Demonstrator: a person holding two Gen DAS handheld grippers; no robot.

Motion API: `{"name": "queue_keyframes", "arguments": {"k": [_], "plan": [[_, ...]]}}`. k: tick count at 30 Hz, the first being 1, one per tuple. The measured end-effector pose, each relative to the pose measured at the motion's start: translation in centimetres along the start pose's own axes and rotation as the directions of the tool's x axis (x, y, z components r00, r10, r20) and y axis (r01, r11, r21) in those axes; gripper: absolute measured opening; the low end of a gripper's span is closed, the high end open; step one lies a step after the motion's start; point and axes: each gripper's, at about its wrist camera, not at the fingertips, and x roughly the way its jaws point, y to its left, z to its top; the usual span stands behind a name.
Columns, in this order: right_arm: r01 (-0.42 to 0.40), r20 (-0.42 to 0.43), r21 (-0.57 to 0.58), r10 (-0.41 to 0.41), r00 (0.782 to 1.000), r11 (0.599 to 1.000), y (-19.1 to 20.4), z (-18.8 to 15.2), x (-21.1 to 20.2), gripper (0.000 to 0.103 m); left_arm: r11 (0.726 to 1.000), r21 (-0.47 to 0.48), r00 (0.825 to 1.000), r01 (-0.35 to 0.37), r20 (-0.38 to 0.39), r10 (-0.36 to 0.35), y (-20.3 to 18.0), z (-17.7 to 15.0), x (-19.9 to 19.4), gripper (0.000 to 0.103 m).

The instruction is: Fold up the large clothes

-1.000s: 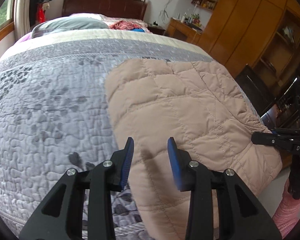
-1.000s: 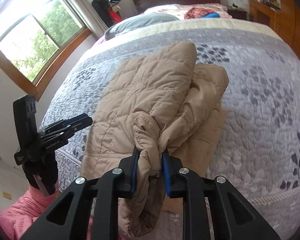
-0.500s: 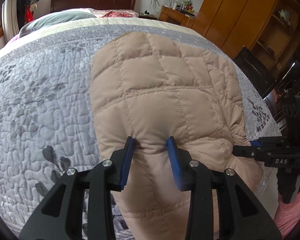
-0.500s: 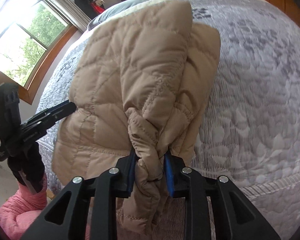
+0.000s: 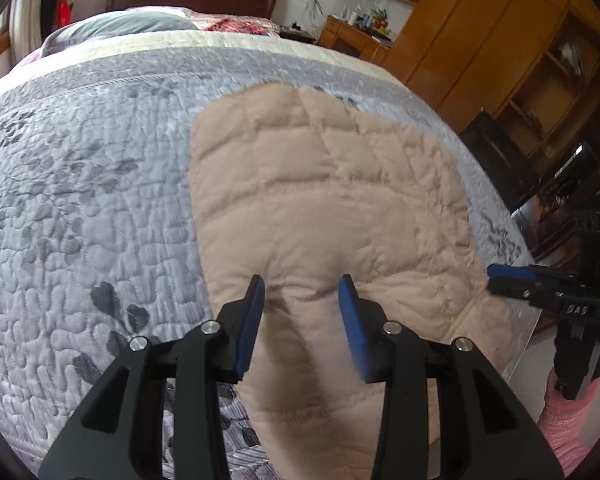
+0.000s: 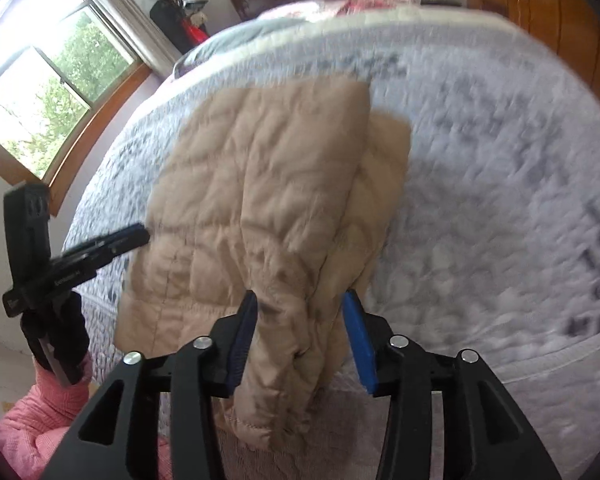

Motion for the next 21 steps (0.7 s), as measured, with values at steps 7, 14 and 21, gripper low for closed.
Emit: {"name": "queue_keyframes", "arguments": {"k": [7, 14, 21], "plan": [[-0.015, 0.006, 0.024, 0.015, 1.0, 1.0, -0.4, 5.3, 0.6, 0.058, 0.999, -0.026, 0.999, -0.035, 0.016, 0.036, -0.2, 1.7, 0.5, 0.038], [-0.062, -0.057, 0.111, 0.069, 0.996, 0.992, -2.3, 8.3, 5.3, 0.059, 0.998, -0.007, 0.998, -0.056, 0.023, 0.056, -0.7, 1.8, 1.4, 0.039], [-0.082, -0.002, 0.067, 0.083, 0.997, 0.994, -2.1, 8.1, 3.9, 0.014, 0.997, 0.015, 0.997, -0.076, 0.031, 0.076, -1.3, 1.8, 1.5, 0.04]]}}
